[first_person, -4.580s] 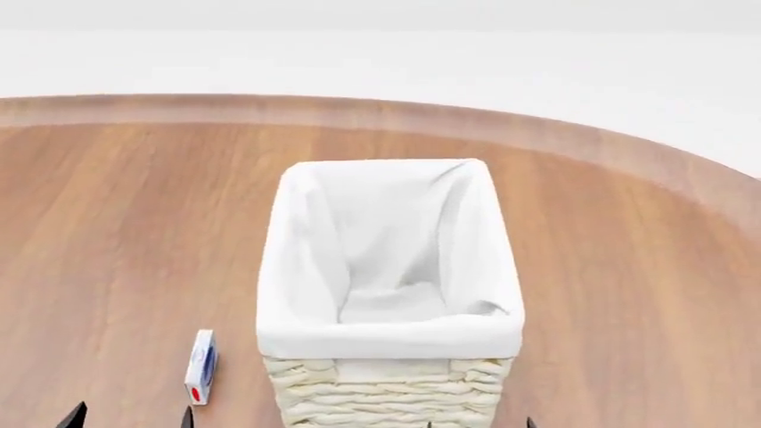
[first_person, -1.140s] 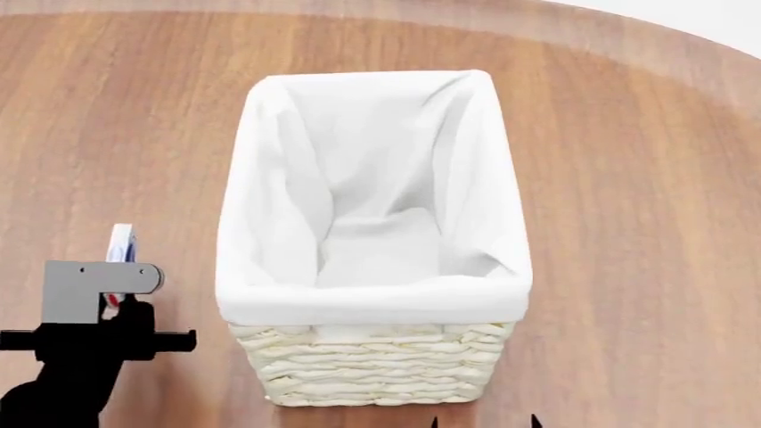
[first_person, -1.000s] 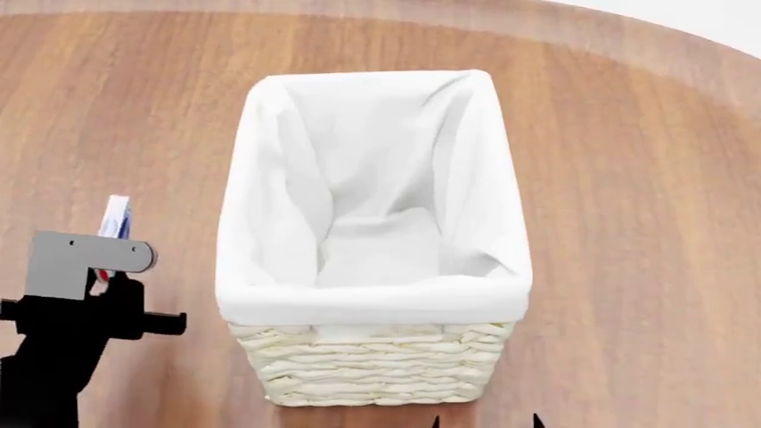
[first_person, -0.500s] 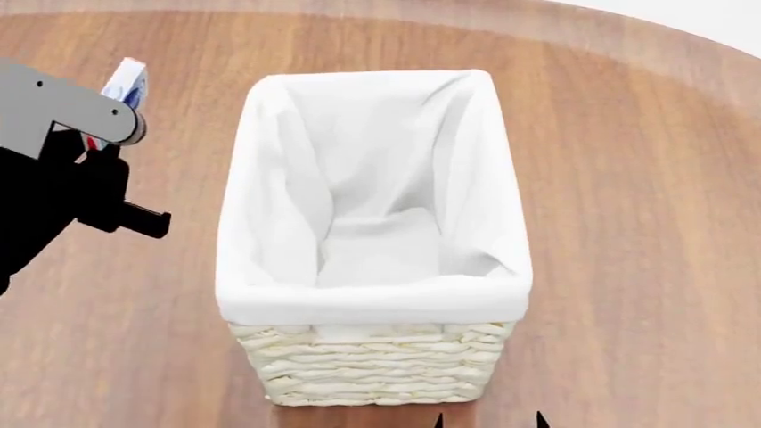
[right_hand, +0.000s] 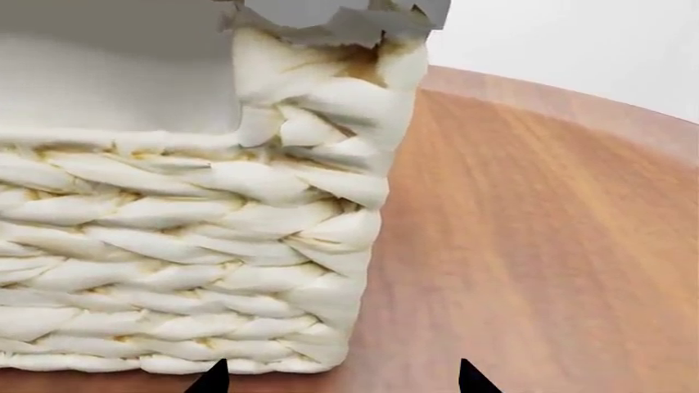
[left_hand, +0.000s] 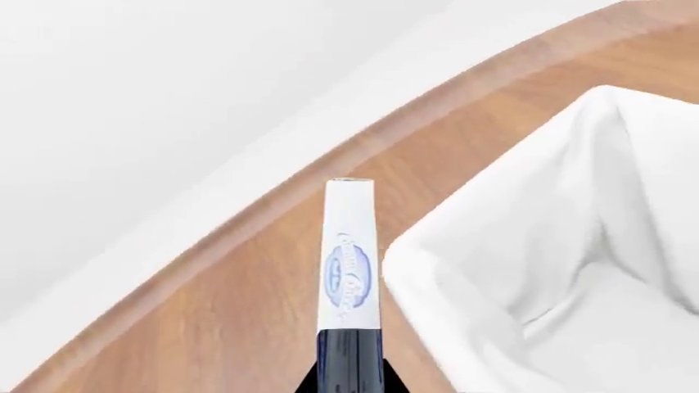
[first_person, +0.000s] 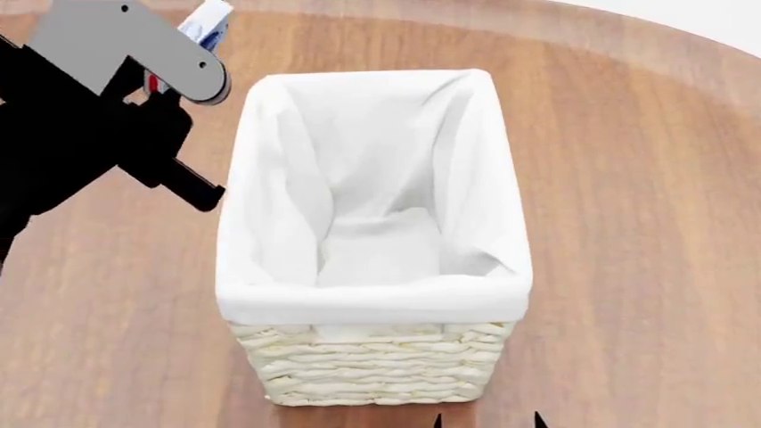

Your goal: Pick up the cream cheese box, and put it in the basket.

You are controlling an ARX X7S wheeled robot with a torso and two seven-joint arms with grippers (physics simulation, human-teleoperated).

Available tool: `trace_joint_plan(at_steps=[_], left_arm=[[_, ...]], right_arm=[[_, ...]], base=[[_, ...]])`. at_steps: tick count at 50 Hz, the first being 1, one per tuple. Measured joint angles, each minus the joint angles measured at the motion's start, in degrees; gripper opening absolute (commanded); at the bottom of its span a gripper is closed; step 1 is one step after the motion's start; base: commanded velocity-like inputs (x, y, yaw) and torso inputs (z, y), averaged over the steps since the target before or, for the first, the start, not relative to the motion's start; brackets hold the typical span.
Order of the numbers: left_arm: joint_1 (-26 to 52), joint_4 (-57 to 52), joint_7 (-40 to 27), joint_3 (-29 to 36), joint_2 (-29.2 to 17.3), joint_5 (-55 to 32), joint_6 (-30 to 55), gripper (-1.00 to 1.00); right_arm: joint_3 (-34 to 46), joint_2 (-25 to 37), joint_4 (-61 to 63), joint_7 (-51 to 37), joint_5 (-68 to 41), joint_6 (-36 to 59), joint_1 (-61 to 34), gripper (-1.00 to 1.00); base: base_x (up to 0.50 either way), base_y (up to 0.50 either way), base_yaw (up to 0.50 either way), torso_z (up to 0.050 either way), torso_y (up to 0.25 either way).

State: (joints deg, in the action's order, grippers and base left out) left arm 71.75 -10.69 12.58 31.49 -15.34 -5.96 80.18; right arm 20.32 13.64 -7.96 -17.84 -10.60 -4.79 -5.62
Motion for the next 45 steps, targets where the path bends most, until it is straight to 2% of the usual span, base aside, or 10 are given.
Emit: trace_joint_plan(at_steps=[8, 18, 29, 32, 37, 45], left_arm=[[3.1, 3.0, 2.8, 5.2, 2.0, -1.6, -0.8, -1.0], [5.5, 12.3, 6.7, 11.4, 5.5, -3.0, -7.0, -1.0], [9.4, 29.2, 8.5, 15.4, 11.1, -5.0, -16.0, -1.0], [11.3, 35.9, 7.2, 19.5, 12.2, -9.6, -20.0, -1.0], [14.8, 46.2, 4.2, 29.9, 13.4, -21.8, -27.2, -1.0], [18.1, 56.3, 0.8, 44.0, 14.5, -37.2, -35.1, -1.0]], right_arm=[[0.2, 0.1, 0.2, -0.1, -0.1, -0.1, 0.1, 1.0], [0.2, 0.3, -0.1, -0.1, -0.6, 0.0, -0.3, 1.0], [0.2, 0.4, -0.3, 0.0, -1.2, 0.2, -0.6, 1.0], [0.2, 0.5, -0.2, 0.0, -1.4, 0.3, -0.6, 1.0], [0.3, 0.6, 0.0, 0.0, -1.6, 0.4, -0.6, 1.0], [0.4, 0.8, 0.6, 0.0, -1.9, 0.6, -0.4, 1.0]], base=[[0.0, 0.0, 0.0, 0.0, 0.002], [0.0, 0.0, 0.0, 0.0, 0.0], [0.0, 0.0, 0.0, 0.0, 0.0], [0.0, 0.0, 0.0, 0.0, 0.0], [0.0, 0.0, 0.0, 0.0, 0.002], [0.0, 0.0, 0.0, 0.0, 0.0]])
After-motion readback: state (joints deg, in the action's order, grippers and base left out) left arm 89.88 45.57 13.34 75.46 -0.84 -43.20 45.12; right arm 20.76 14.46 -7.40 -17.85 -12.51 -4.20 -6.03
